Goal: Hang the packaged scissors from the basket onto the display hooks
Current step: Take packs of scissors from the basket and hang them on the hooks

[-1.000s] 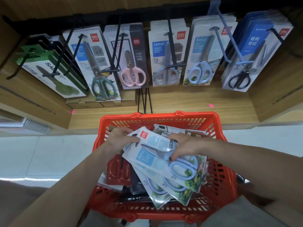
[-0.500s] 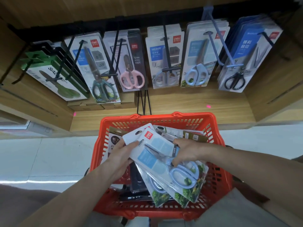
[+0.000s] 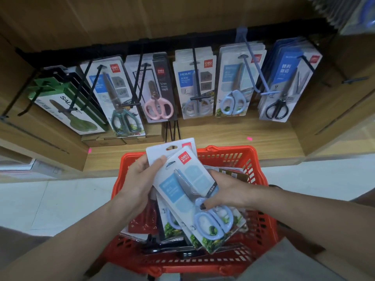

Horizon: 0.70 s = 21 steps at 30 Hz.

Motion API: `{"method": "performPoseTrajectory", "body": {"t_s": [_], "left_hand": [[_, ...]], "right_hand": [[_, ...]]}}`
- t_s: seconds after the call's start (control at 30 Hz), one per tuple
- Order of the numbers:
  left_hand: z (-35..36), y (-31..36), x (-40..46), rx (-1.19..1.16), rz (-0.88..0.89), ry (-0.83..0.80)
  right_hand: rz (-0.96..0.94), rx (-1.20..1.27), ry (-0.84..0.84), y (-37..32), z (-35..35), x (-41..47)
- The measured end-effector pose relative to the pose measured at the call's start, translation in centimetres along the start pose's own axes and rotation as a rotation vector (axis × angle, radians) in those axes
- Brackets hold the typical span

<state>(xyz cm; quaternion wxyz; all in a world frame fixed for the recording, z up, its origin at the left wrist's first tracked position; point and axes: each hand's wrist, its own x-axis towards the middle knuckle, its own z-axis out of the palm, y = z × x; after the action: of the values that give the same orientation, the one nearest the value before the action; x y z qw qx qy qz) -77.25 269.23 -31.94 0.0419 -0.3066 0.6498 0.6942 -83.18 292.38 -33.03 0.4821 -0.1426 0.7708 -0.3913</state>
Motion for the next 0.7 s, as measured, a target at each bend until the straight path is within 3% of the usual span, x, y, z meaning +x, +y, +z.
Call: {"method": "performPoseTrajectory", "body": {"t_s": [0.23, 0.47, 0.7], "left_hand": [[0.8, 5.0, 0.4, -0.045, 0.078, -0.073], [1.1, 7.0, 2.0, 0.03, 0.122, -0.358], [2.4, 4.4, 1.5, 0.062, 0.128, -0.198]], "right_hand": [[-0.09, 0.237, 0.066, -2.5, -1.1, -2.5], [-0.151, 0.48, 0.102, -3.8, -3.8, -4.4], [-0.101, 0.543, 0.223, -2.8, -2.4, -3.3]]}}
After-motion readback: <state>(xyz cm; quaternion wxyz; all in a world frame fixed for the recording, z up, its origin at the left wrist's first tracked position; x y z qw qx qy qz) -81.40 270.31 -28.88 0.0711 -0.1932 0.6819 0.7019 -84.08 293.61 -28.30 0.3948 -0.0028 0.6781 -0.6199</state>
